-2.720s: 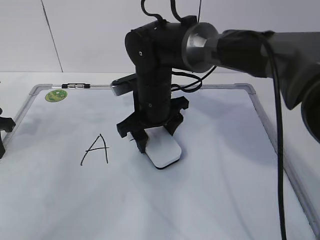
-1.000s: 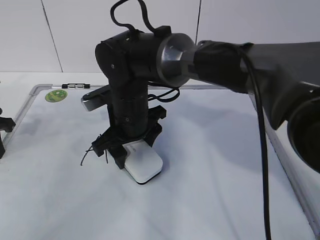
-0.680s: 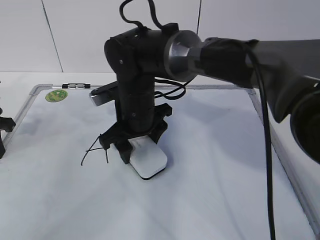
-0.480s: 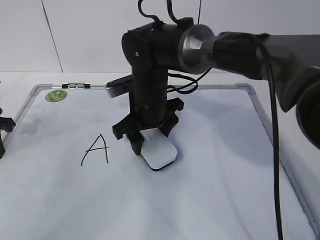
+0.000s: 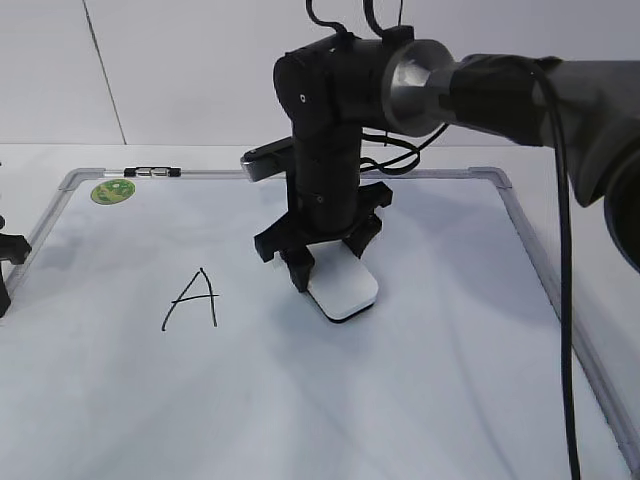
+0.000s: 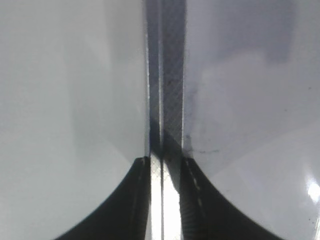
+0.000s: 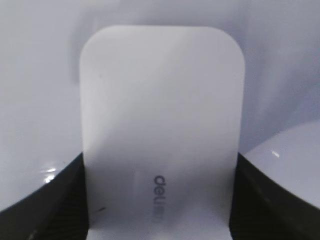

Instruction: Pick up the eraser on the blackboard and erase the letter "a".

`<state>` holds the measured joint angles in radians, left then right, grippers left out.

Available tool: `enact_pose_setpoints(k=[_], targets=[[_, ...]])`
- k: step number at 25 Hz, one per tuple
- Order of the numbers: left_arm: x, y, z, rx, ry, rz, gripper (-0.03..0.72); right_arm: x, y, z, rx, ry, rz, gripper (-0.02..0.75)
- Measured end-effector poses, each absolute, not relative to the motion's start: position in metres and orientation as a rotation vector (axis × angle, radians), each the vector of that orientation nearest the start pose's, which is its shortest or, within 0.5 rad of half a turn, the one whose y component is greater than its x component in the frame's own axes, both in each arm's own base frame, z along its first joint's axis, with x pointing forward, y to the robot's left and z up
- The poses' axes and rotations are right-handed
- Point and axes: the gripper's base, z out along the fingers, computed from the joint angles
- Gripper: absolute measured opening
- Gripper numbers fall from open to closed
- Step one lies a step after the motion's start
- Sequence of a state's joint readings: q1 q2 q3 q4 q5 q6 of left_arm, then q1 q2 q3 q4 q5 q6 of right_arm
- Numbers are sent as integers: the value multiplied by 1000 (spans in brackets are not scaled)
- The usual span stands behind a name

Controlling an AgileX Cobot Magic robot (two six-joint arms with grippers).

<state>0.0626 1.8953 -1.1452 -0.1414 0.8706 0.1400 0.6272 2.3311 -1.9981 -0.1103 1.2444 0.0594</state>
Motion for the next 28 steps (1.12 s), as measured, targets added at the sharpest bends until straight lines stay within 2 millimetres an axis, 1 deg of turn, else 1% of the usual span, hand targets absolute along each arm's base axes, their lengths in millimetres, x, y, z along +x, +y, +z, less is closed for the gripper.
enact_pose_setpoints(k=[4, 9, 10, 15, 18, 21, 24, 28], targets=[[342, 12, 151, -18, 3089, -163, 131, 394, 272, 171, -892, 2891, -113, 524], [341, 12, 151, -18, 3091, -164, 131, 394, 269, 178, -868, 2881, -122, 524], [341, 12, 151, -18, 3091, -164, 131, 394, 267, 182, -855, 2876, -130, 524], [341, 12, 151, -18, 3091, -164, 131, 394, 258, 212, -748, 2838, -105, 524], [341, 12, 151, -16, 3091, -161, 131, 392, 258, 222, -729, 2829, -72, 524], [341, 12, 151, -16, 3091, -161, 131, 389, 253, 231, -679, 2832, -43, 524], [341, 12, 151, -16, 3091, -161, 131, 389, 236, 238, -604, 2861, -17, 524], [341, 12, 151, -16, 3091, -161, 131, 389, 198, 238, -505, 2916, -57, 524]])
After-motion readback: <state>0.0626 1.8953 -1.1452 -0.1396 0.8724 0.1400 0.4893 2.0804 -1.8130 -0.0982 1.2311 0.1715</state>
